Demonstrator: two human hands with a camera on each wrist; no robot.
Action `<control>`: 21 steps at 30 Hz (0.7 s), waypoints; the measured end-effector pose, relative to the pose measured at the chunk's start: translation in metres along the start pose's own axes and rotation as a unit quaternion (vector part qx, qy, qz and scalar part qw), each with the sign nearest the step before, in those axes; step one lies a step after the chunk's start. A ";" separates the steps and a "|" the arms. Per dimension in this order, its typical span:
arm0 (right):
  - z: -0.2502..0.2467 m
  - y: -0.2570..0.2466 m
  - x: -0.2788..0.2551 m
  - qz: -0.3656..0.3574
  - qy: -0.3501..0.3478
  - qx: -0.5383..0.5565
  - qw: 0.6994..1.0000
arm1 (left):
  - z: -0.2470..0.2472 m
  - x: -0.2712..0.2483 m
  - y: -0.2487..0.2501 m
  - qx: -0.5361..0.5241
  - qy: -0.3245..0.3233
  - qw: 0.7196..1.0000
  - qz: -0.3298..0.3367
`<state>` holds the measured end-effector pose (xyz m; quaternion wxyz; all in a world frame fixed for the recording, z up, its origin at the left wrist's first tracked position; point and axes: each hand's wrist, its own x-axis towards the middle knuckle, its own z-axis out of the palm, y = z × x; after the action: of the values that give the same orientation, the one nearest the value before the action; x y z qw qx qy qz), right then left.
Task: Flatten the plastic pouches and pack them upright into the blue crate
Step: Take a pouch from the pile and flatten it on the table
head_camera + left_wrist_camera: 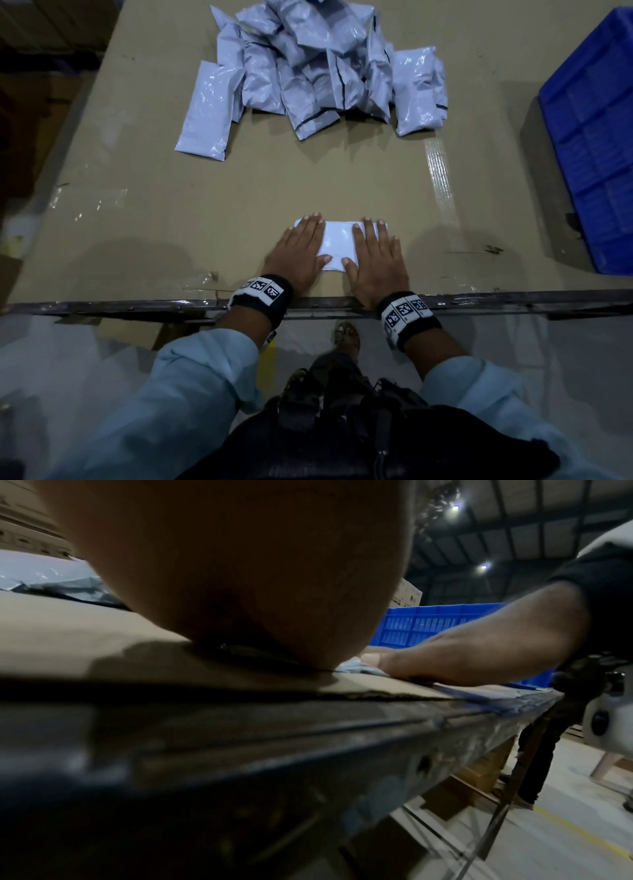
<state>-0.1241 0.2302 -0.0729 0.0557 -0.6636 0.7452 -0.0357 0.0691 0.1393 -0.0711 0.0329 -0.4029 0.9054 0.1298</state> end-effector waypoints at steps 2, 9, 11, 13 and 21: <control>-0.001 0.006 0.000 0.010 -0.007 -0.005 1.000 | -0.002 -0.001 -0.004 0.008 -0.004 1.000 -0.019; -0.012 0.006 0.000 0.049 -0.010 0.003 0.999 | -0.014 -0.003 -0.001 0.093 0.011 0.993 -0.069; -0.017 -0.003 0.001 0.023 -0.008 0.007 1.000 | -0.018 0.002 0.004 0.092 0.018 0.995 -0.046; -0.014 -0.011 -0.001 -0.017 -0.009 0.023 1.000 | -0.015 0.006 0.008 0.068 0.012 0.998 0.012; -0.015 -0.005 -0.006 -0.035 -0.014 -0.002 0.999 | -0.006 0.001 0.002 0.043 0.006 0.999 0.016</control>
<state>-0.1201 0.2350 -0.0571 0.0638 -0.6897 0.7208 -0.0265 0.0670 0.1380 -0.0650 0.0428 -0.3876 0.9165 0.0893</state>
